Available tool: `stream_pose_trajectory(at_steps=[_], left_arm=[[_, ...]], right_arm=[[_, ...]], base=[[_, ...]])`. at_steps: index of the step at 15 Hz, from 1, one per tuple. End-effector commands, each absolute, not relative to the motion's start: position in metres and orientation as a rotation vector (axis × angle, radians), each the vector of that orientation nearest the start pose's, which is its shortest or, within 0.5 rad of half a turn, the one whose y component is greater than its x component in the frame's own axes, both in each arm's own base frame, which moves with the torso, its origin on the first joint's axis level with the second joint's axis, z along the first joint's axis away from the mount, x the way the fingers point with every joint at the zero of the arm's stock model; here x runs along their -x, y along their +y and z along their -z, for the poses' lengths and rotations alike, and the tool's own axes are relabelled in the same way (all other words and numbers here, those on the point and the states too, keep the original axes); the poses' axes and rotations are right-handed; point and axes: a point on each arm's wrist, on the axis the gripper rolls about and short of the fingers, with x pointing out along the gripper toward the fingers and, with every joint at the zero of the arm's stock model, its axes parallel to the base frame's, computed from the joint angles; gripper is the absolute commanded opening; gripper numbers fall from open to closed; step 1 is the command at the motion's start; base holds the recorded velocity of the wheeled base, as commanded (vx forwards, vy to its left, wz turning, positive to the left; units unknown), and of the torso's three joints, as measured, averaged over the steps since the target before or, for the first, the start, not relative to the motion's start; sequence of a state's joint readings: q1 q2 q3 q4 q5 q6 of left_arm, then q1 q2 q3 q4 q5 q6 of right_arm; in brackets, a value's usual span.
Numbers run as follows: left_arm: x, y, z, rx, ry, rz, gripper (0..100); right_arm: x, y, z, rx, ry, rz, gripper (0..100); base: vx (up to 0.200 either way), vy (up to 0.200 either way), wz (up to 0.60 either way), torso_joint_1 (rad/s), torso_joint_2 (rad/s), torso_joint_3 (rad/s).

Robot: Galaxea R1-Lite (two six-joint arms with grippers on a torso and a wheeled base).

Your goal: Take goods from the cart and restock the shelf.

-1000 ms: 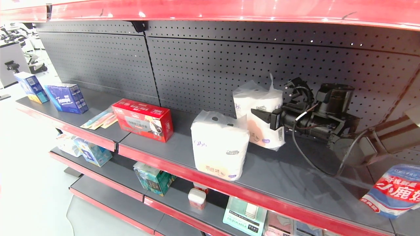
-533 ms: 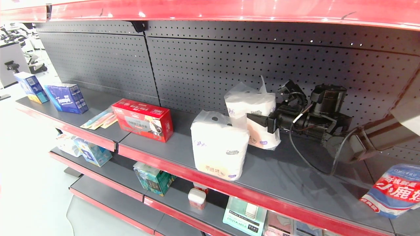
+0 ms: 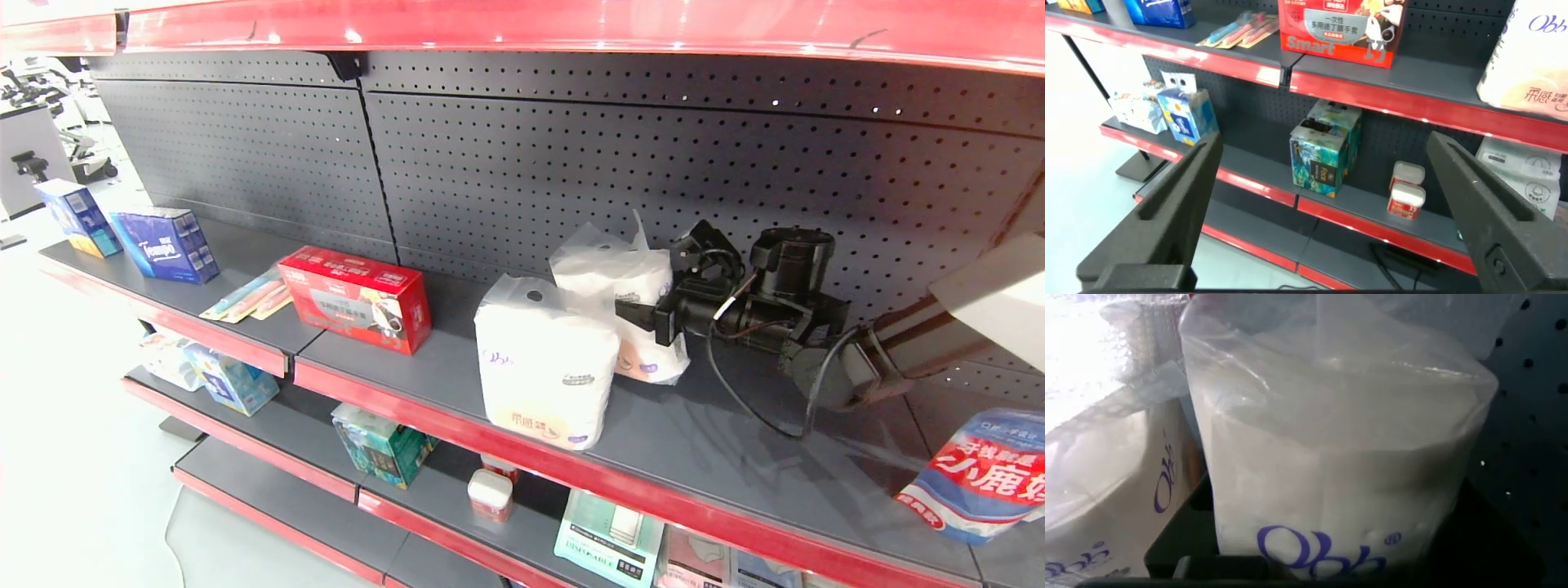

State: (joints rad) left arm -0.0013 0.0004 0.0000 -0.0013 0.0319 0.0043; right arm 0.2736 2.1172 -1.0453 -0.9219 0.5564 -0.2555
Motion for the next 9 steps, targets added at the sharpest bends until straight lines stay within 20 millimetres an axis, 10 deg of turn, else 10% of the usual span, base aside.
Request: stream_pose_trajectory(at_steps=[1, 9], left_arm=[[0.023, 0.001, -0.076, -0.005, -0.001, -0.032, 100], [0.023, 0.001, -0.076, -0.005, -0.001, -0.031, 100]], right_arm=[[-0.388, 0.122, -0.116, 0.218, 0.065, -0.848, 0], [-0.403, 0.134, -0.105, 0.211, 0.062, -0.861, 0]], base=[[0.0, 0.0, 0.0, 0.0, 0.0, 0.0], [0.0, 0.0, 0.0, 0.0, 0.0, 0.0]])
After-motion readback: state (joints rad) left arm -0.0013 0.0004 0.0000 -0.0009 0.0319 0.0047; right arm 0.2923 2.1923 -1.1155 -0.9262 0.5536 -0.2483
